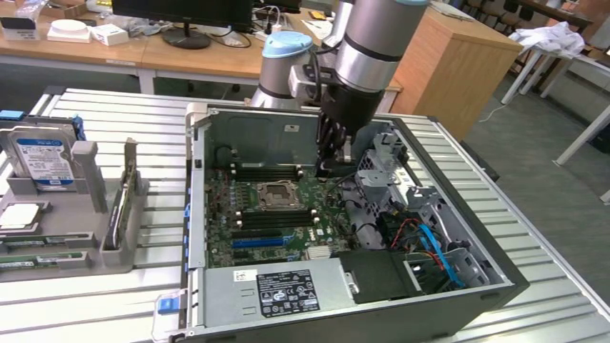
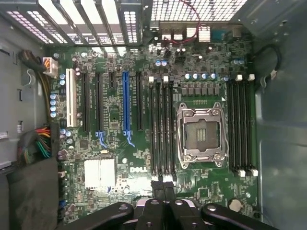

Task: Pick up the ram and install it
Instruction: 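Press down the ram until it locks into place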

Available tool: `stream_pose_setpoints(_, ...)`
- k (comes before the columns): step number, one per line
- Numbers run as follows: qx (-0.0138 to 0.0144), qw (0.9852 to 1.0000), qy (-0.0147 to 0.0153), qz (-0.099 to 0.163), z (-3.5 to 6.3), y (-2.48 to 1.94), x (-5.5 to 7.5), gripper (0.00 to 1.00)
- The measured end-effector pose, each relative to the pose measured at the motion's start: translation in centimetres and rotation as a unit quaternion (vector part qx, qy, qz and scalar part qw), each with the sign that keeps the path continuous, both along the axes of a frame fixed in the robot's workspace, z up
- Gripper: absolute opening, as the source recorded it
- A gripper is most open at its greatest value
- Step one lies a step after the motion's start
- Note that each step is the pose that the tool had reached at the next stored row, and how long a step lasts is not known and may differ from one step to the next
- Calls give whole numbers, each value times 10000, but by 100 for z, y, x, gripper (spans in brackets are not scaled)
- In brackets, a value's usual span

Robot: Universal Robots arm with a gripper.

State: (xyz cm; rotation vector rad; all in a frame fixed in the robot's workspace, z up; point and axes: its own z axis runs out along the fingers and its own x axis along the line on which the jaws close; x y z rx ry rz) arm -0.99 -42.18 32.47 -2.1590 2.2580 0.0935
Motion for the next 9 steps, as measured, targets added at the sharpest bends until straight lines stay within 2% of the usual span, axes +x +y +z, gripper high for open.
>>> stream_pose_setpoints(9, 1, 9999, 0, 169, -164, 0, 1, 10)
